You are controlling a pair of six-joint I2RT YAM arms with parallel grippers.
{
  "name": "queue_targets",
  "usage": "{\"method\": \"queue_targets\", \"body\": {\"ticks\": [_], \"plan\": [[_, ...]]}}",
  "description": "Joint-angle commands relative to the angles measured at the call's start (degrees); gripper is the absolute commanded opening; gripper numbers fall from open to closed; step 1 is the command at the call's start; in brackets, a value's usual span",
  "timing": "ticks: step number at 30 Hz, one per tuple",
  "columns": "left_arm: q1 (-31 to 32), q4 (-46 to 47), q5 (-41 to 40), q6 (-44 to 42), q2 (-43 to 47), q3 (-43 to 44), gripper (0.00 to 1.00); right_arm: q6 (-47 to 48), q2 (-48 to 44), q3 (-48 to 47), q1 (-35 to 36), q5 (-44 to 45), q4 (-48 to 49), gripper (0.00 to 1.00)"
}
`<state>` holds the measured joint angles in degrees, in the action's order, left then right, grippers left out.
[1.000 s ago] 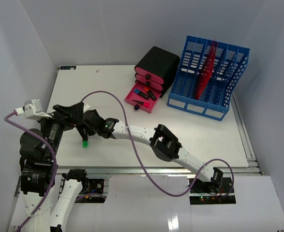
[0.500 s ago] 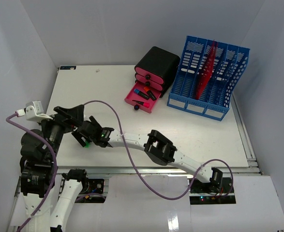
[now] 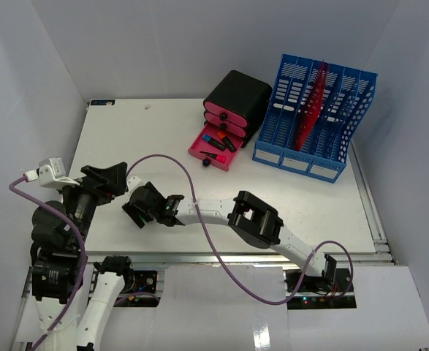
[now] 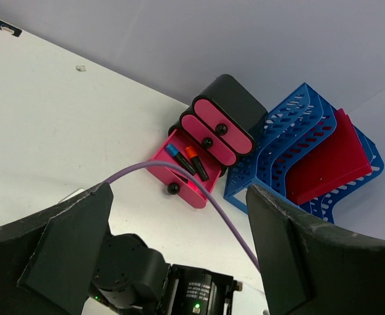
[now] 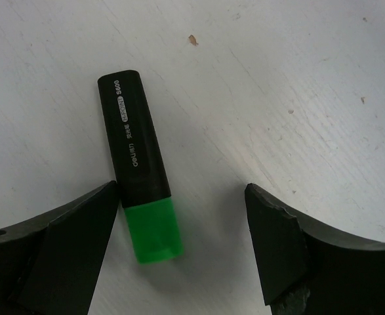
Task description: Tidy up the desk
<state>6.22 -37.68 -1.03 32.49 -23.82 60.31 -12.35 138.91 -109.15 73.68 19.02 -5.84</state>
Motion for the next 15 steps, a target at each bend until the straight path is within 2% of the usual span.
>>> {"method": "queue_targets", "body": {"ticks": [1,5,9,11,12,13,15], "plan": [[0.0,-1.4,0.6,0.4,1.0,-0.4,0.94,2.4,-1.2,3.2,-0.3,-5.0,-3.1,0.74],[0.0,-2.5,0.6,0.5,1.8,-0.7,0.94,6.9,-0.2,3.8,-1.1,-11.4,-0.8,0.56],[0.0,-2.9,0.8,0.9,2.2,-1.5,0.94,12.2,0.9,3.4,-1.5,-13.6,-0.3,0.43],[0.0,-2.9,0.9,1.1,2.3,-2.1,0.94,15.6,0.7,3.8,-1.7,-15.4,-0.5,0.31],[0.0,-2.8,0.9,1.2,2.3,-2.2,0.94,16.5,0.3,4.3,-1.8,-15.7,-0.5,0.29],[0.0,-2.8,0.9,1.5,2.4,-2.7,0.94,17.5,-0.3,5.1,-2.1,-16.9,-0.4,0.19],[0.0,-2.6,2.5,1.6,2.4,-3.3,0.94,18.9,-2.4,6.5,-3.0,-19.3,-0.5,0.11]]}}
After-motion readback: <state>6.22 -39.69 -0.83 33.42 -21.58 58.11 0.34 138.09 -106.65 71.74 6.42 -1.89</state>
